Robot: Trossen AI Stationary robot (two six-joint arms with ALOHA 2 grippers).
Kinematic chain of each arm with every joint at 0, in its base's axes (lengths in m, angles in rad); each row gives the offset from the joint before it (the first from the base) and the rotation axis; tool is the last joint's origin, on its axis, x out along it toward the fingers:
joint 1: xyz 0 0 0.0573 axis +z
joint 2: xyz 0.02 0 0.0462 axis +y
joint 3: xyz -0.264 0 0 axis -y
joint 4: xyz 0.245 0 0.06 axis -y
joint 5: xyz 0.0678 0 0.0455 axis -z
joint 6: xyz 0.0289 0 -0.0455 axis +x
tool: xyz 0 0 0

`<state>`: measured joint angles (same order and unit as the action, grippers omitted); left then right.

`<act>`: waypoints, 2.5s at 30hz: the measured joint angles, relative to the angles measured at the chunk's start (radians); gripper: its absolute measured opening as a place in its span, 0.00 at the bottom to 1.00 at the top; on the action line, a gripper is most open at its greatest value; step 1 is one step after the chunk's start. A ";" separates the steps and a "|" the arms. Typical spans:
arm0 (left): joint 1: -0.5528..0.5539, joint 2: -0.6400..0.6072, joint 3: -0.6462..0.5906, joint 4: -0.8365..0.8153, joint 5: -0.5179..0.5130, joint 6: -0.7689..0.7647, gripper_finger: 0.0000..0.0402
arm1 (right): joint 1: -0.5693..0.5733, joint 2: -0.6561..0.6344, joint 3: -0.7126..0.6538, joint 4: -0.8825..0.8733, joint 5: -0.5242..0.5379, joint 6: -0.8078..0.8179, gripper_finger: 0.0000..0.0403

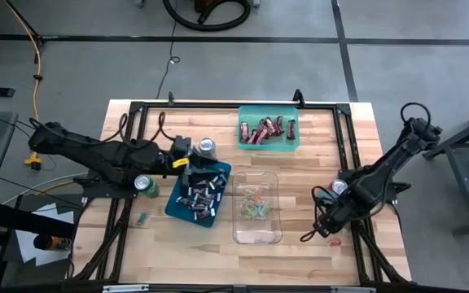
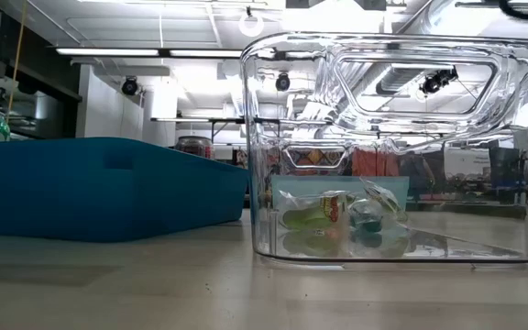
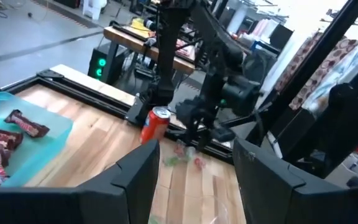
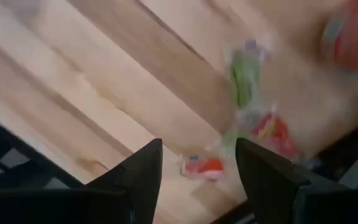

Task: Sort candy
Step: Put the green candy into the transparent bin

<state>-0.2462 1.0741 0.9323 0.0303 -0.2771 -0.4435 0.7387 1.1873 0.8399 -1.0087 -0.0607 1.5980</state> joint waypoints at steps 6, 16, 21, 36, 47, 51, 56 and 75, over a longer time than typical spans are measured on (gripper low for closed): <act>-0.004 0.001 -0.002 0.000 -0.007 0.000 0.48 | -0.004 0.029 -0.083 0.029 -0.027 0.112 0.49; -0.004 0.008 -0.002 -0.002 -0.007 0.000 0.48 | -0.038 0.182 -0.079 0.025 -0.022 0.014 0.49; -0.004 0.008 -0.002 -0.002 -0.007 0.000 0.48 | -0.045 0.217 -0.079 -0.025 0.006 -0.002 0.49; -0.003 0.008 -0.002 -0.004 -0.007 0.002 0.48 | -0.039 0.217 0.064 -0.165 -0.013 0.011 0.45; -0.003 0.008 -0.002 -0.010 -0.007 0.002 0.48 | 0.041 0.216 0.112 -0.026 0.029 0.346 0.45; -0.003 0.008 -0.002 -0.011 -0.007 0.002 0.48 | 0.069 0.216 0.013 0.044 0.089 0.516 0.45; -0.003 0.008 -0.002 -0.011 -0.007 0.002 0.48 | 0.080 0.216 -0.062 0.077 0.103 0.634 0.45; -0.003 0.008 -0.001 -0.010 0.001 0.001 0.48 | 0.073 0.261 -0.137 0.115 0.111 0.618 0.45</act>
<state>-0.2493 1.0824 0.9310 0.0199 -0.2757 -0.4430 0.8116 1.4484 0.7033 -0.8942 0.0502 2.2161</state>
